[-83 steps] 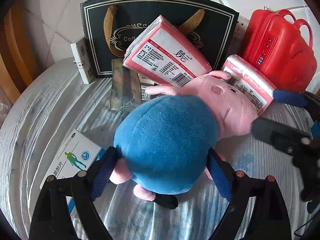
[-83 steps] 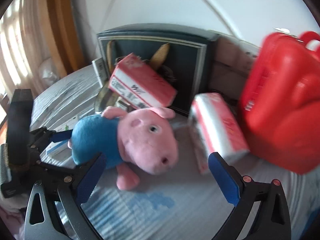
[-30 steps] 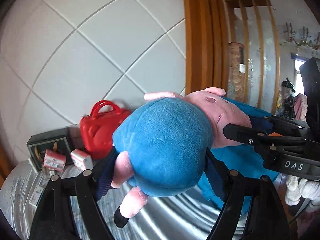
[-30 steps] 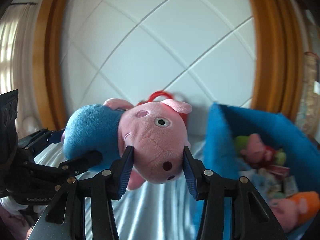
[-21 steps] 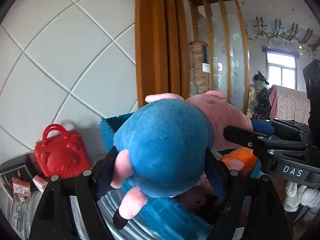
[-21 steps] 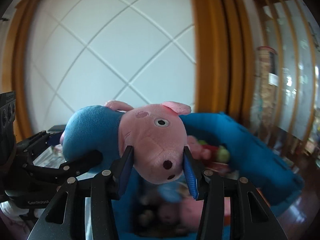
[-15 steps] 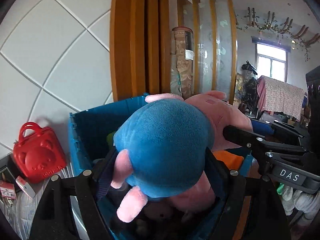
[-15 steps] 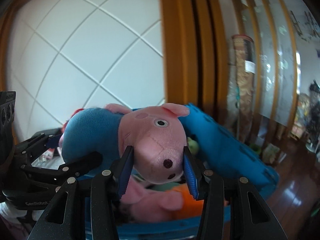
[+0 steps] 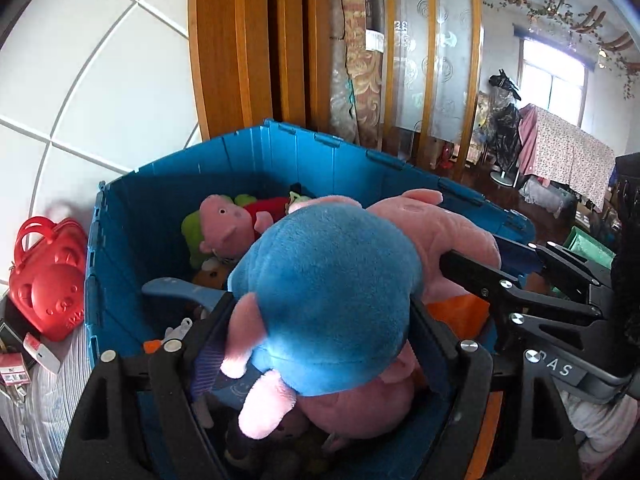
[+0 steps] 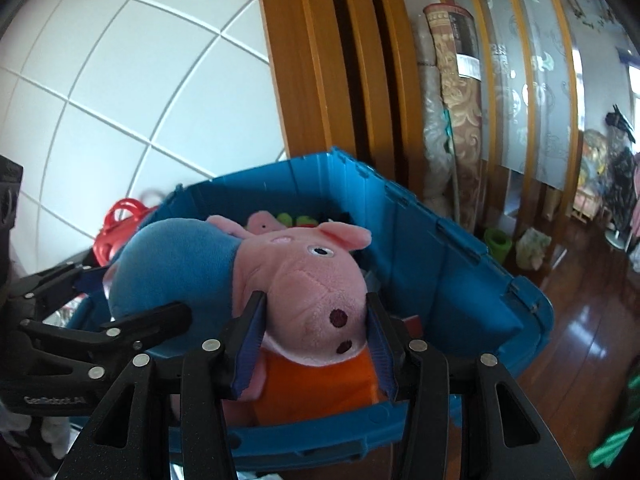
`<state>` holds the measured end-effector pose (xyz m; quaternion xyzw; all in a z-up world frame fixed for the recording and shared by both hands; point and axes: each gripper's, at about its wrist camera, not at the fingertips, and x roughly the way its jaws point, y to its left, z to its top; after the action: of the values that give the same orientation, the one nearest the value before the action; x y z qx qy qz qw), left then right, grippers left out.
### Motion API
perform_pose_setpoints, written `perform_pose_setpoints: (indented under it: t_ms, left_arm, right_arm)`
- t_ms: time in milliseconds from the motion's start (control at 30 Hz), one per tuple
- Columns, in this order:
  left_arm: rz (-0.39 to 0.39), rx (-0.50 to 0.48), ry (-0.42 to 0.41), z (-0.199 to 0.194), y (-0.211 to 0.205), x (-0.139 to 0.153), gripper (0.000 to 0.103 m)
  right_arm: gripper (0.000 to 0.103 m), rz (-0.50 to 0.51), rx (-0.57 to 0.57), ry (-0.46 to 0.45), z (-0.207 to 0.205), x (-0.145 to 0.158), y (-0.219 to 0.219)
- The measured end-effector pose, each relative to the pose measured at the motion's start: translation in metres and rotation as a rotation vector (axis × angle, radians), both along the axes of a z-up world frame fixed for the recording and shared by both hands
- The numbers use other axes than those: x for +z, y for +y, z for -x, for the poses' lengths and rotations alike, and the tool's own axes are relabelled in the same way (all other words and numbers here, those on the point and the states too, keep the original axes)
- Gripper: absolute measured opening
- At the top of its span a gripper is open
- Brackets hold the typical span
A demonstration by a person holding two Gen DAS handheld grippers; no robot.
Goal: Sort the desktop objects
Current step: 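Carry the blue-shirt pig plush into the blue bin and open both tools, then withdraw both tools from the bin back toward the bed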
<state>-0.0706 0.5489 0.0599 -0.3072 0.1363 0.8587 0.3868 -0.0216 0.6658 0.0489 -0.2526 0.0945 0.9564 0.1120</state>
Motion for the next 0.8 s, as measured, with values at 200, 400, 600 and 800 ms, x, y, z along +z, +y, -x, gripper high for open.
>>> perform_pose_setpoints:
  t_ms: [200, 400, 600, 800]
  left_arm:
    - [0.006, 0.009, 0.018, -0.002, -0.003, -0.004, 0.081]
    - [-0.017, 0.027, 0.02, -0.001, -0.012, -0.004, 0.081]
    - [-0.08, 0.072, 0.063, -0.007, -0.047, 0.007, 0.082]
    - [-0.123, 0.136, 0.094, -0.01, -0.089, 0.016, 0.082]
  right_arm:
    - [0.052, -0.033, -0.026, -0.04, 0.014, -0.008, -0.003]
    - [0.059, -0.042, -0.045, -0.062, 0.015, -0.011, -0.004]
    - [0.088, -0.046, -0.052, -0.024, 0.0, 0.001, -0.009]
    - [0.099, -0.063, -0.03, -0.001, 0.0, 0.013, -0.031]
